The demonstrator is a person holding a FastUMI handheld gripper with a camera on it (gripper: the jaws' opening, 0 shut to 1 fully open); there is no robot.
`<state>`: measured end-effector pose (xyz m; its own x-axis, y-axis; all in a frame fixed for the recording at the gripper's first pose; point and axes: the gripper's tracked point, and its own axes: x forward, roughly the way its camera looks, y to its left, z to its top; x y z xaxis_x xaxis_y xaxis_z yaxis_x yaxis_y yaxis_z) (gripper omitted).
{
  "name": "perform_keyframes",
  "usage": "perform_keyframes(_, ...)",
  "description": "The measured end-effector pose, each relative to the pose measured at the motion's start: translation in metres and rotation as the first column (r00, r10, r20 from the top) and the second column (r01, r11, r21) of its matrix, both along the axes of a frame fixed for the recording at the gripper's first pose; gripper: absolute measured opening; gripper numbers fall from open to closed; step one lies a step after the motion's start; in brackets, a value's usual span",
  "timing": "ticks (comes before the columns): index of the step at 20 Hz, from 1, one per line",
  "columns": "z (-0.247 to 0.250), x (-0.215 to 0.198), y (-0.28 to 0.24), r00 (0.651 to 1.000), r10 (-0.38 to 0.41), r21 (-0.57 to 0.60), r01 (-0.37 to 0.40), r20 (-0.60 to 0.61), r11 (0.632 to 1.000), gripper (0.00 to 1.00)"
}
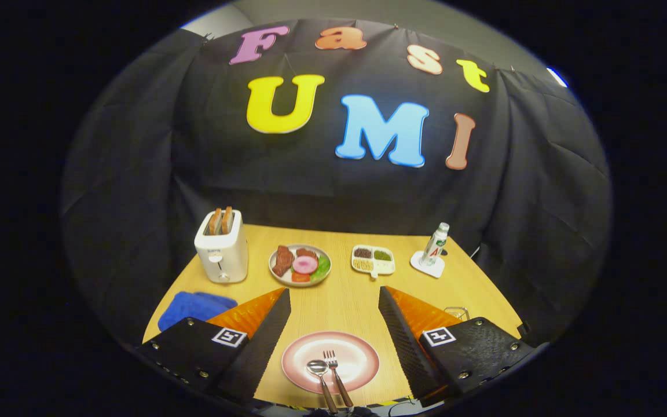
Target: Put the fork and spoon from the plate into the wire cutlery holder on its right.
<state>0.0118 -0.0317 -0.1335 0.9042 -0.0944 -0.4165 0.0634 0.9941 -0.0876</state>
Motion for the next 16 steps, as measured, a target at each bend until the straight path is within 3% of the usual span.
perform_keyframes(3, -0.043, -0.001, -0.008, 0.990, -0.007, -0.001, 0.007, -0.141, 1.000, 0.93)
perform_keyframes(5, -0.072, -0.007, -0.014, 0.969, -0.012, -0.030, 0.004, -0.248, 1.000, 0.76)
perform_keyframes(11, -0.141, -0.028, -0.035, 0.842, -0.053, -0.134, -0.022, -0.537, 0.991, 0.76)
perform_keyframes(14, -0.166, -0.031, -0.037, 0.795, -0.045, -0.122, -0.036, -0.605, 0.992, 0.63)
perform_keyframes(16, -0.180, -0.037, -0.038, 0.754, -0.043, -0.114, -0.043, -0.655, 0.993, 0.63)
